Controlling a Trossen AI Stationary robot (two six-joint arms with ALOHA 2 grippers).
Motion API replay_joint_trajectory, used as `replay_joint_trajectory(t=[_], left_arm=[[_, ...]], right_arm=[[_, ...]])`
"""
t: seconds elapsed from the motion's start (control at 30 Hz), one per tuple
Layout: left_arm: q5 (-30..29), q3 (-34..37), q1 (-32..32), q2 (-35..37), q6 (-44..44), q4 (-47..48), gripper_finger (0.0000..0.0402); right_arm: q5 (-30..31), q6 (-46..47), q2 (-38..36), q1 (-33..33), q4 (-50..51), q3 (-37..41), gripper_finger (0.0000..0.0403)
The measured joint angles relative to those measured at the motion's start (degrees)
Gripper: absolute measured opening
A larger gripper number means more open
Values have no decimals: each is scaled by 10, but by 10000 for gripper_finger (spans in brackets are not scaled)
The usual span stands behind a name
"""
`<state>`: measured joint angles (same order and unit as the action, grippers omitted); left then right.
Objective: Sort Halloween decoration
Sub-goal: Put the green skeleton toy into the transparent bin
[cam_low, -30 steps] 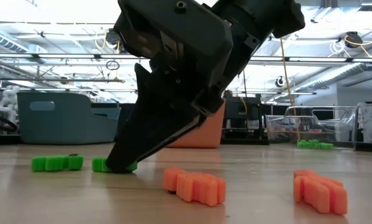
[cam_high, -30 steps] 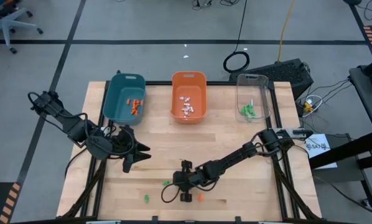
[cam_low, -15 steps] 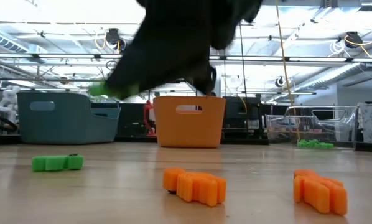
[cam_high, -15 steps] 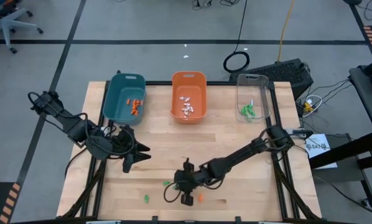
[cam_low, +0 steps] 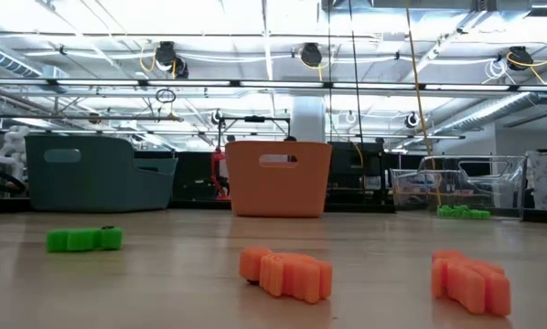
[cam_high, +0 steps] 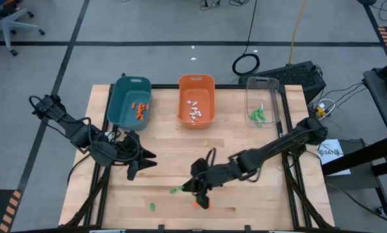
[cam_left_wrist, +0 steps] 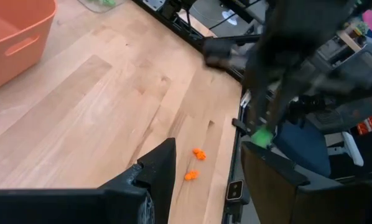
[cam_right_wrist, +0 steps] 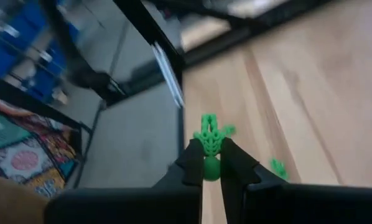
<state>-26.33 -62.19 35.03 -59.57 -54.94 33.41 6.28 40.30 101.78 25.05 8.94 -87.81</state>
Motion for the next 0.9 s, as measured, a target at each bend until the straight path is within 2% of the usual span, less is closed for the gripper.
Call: replay_joint_trajectory(t=[0.33, 0.9], left_arm=[[-1, 0, 0, 0, 3, 0, 180], [-90, 0, -10, 0, -2, 0, 180]], right_arm=[[14, -89, -119, 2, 17, -1, 4], [44, -252, -293, -54, 159, -1, 4]])
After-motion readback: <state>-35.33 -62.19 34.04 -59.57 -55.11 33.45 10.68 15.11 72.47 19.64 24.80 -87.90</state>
